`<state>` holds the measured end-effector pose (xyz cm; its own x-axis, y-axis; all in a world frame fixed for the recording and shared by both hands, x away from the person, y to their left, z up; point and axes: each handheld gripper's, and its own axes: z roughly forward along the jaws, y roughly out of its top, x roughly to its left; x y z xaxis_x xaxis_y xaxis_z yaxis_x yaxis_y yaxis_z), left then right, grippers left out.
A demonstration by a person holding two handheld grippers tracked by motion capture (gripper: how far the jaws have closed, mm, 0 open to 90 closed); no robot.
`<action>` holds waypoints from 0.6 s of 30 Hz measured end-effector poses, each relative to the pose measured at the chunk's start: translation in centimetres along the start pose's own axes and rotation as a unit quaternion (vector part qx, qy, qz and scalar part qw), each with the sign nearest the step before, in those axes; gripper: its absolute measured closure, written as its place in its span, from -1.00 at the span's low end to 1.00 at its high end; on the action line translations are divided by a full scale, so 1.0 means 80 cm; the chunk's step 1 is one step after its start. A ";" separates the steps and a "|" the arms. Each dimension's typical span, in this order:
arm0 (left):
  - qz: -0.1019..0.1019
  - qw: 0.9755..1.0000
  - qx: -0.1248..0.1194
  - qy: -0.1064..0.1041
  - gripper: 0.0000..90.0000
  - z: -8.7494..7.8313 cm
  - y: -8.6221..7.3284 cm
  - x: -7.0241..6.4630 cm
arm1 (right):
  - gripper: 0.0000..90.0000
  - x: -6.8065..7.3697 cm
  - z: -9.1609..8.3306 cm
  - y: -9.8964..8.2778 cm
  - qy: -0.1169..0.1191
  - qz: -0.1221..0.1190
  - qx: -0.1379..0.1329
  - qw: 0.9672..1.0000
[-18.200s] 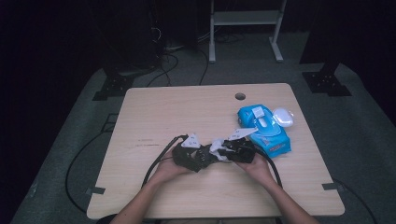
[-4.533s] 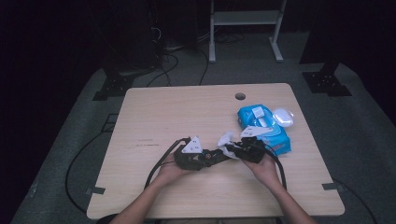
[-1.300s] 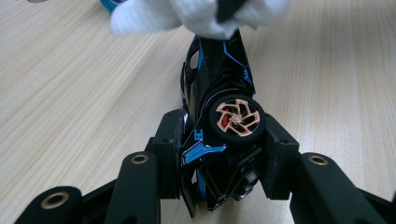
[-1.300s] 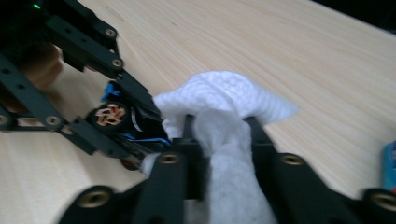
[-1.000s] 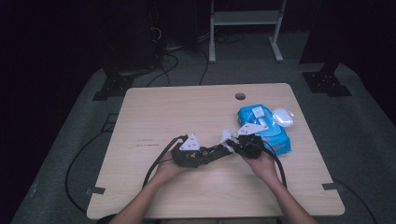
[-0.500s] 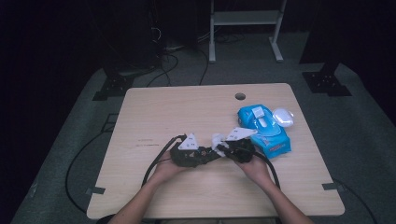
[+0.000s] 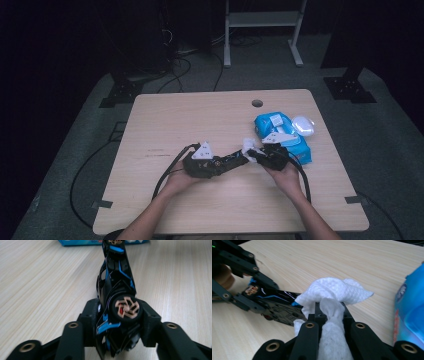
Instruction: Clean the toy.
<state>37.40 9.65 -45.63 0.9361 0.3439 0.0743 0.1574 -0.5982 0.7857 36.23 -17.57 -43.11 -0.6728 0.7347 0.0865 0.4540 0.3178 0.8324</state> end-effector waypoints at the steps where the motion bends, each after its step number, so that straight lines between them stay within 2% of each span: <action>1: 0.001 1.000 0.002 0.002 0.14 0.001 0.002 -0.002 | 0.81 0.001 0.001 0.001 0.003 0.000 0.000 1.000; 4: 0.013 1.000 0.009 0.017 0.14 0.001 0.006 -0.006 | 0.81 0.004 0.004 0.000 0.030 0.008 -0.001 1.000; 6: 0.014 1.000 0.008 0.020 0.29 -0.002 0.006 -0.005 | 0.81 0.006 0.004 0.001 0.032 0.006 0.000 0.999; 9: 0.013 1.000 0.015 0.012 0.32 -0.006 0.007 -0.002 | 0.81 -0.002 0.004 0.001 0.024 0.018 -0.005 1.000; 12: 0.013 1.000 0.026 0.009 0.32 -0.009 0.008 0.000 | 0.81 -0.011 0.005 -0.002 0.027 0.036 -0.001 0.999; 13: 0.014 1.000 0.023 0.011 0.30 -0.010 0.009 0.000 | 0.81 -0.011 0.006 -0.003 0.025 0.034 0.002 0.999; 15: 0.005 1.000 0.027 0.012 0.10 -0.011 0.017 0.003 | 0.81 -0.013 0.004 -0.004 0.021 0.031 0.003 0.999; 18: 0.007 0.999 0.036 0.012 0.04 -0.007 0.032 0.004 | 0.81 -0.018 -0.001 -0.005 0.022 0.039 0.001 0.999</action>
<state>37.92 8.66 -43.23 0.9308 0.3514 0.1007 0.1671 -0.6540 0.7378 36.99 -18.81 -43.51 -0.6603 0.7305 0.1741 0.5068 0.2624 0.8212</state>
